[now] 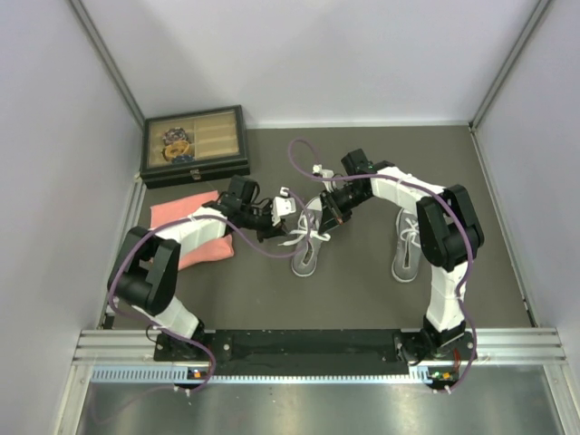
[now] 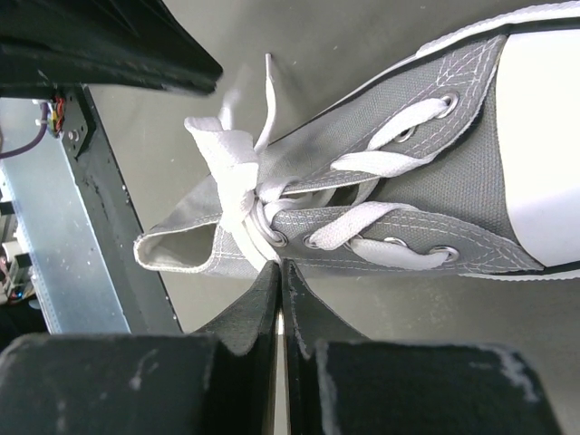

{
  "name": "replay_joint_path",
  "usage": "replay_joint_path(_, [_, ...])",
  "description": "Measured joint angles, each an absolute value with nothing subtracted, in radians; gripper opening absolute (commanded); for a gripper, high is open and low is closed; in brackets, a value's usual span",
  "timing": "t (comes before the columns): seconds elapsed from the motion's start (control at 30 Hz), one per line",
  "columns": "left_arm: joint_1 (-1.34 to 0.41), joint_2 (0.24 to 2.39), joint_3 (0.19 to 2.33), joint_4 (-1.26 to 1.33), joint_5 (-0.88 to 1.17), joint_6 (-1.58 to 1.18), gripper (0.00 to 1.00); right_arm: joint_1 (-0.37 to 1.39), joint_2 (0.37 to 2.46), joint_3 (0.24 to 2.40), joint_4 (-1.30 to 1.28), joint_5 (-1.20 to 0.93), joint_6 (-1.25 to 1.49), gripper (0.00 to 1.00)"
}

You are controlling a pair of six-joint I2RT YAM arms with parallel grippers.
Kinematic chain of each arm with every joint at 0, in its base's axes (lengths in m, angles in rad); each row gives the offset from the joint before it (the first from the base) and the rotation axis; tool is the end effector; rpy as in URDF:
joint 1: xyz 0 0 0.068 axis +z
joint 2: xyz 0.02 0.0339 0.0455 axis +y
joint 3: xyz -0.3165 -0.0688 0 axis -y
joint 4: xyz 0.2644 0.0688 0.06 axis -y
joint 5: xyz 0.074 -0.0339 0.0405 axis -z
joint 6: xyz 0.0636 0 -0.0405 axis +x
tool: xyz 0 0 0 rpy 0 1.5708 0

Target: Tie the shoes

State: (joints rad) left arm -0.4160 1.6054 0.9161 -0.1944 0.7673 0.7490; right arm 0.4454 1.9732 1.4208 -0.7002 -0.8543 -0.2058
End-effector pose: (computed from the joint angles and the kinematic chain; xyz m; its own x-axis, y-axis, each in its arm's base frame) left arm 0.3015 -0.1815 0.2154 -0.0456 0.5560 -0.8300 0.9895 0.1392 0.0389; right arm 0.3735 0.2314 0.2071 -0.7377 -0.5009 -0.4526 -0.6605 0.3971 0.6372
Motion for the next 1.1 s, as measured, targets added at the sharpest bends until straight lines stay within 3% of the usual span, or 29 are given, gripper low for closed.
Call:
replay_joint_path(0.23, [-0.393, 1.59, 0.897, -0.25, 0.744, 0.784, 0.0, 0.442, 1.973, 1.421, -0.7, -0.854, -0.208, 0.0])
replay_joint_path(0.4, [-0.363, 1.59, 0.891, -0.244, 0.746, 0.755, 0.28, 0.442, 1.973, 1.421, -0.7, -0.854, -0.207, 0.0])
replay_joint_path(0.73, [-0.427, 1.61, 0.906, -0.16, 0.78, 0.726, 0.41, 0.442, 1.973, 1.42, -0.699, -0.855, -0.198, 0.0])
replay_joint_path(1.0, [-0.485, 1.689, 0.961, -0.1, 0.788, 0.725, 0.35, 0.442, 1.973, 1.42, -0.696, -0.855, -0.183, 0.0])
replay_joint_path(1.1, [-0.495, 1.709, 0.975, -0.086, 0.788, 0.724, 0.19, 0.442, 1.973, 1.421, -0.696, -0.854, -0.182, 0.0])
